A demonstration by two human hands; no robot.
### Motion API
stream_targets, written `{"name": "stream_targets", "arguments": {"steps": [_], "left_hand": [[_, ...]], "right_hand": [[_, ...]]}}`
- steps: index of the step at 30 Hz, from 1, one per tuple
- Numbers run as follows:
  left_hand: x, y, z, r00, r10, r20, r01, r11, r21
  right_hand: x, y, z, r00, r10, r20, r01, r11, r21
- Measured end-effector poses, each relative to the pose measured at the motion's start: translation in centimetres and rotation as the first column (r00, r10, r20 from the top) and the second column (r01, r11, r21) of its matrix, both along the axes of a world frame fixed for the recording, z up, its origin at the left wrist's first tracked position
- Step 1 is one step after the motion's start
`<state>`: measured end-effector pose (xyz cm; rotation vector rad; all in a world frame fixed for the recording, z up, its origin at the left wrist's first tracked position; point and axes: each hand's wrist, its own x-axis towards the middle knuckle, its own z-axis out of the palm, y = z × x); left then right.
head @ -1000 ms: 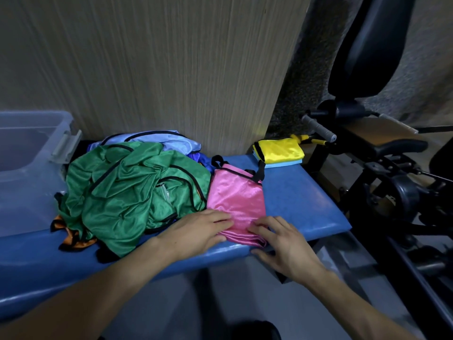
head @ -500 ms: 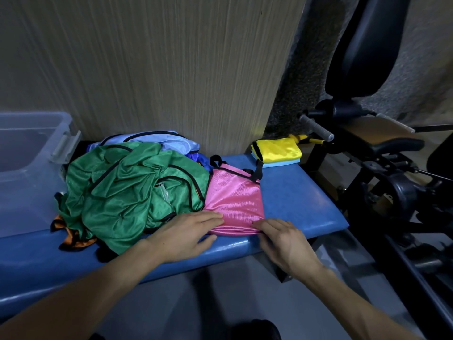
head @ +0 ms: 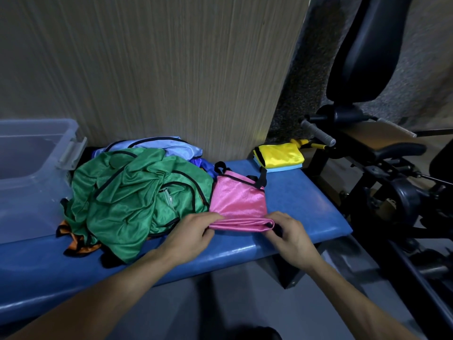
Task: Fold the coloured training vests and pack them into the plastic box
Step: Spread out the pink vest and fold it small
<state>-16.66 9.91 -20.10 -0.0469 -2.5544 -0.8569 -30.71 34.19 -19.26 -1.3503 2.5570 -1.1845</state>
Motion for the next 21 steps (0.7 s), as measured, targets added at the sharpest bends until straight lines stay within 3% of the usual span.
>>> {"name": "stream_targets", "arguments": {"steps": [4, 7, 11, 13, 16, 19, 21], "left_hand": [[-0.7, 1.2, 4.2, 0.989, 0.108, -0.100, -0.080, 0.964, 0.255], [-1.4, 2.4, 9.1, 0.981, 0.071, -0.182, 0.013, 0.904, 0.427], [-3.1, 3.3, 14.4, 0.966, 0.032, -0.258, 0.113, 0.844, 0.525], [-5.0, 3.3, 14.6, 0.978, 0.018, -0.208, 0.115, 0.789, 0.604], [-8.8, 2.4, 11.1, 0.998, 0.054, -0.041, -0.008, 0.695, 0.719], [-12.0, 0.7, 5.2, 0.969, 0.194, 0.156, -0.247, 0.681, 0.690], [-12.9, -0.3, 2.1, 0.917, 0.293, 0.270, -0.399, 0.653, 0.644]], "right_hand": [[0.6, -0.6, 4.1, 0.963, 0.003, 0.271, 0.063, 0.970, -0.234], [1.0, -0.9, 8.6, 0.948, 0.068, 0.312, 0.090, 0.881, -0.464], [0.7, -1.3, 12.4, 0.911, 0.090, 0.403, 0.200, 0.758, -0.621], [0.0, -1.4, 12.7, 0.838, 0.102, 0.536, 0.300, 0.735, -0.609], [-1.9, -1.5, 10.3, 0.643, 0.050, 0.764, 0.417, 0.814, -0.404], [-2.1, -1.9, 6.0, 0.396, -0.008, 0.918, 0.357, 0.923, -0.146], [-1.5, -1.7, 3.5, 0.362, 0.017, 0.932, 0.263, 0.957, -0.120]]}}
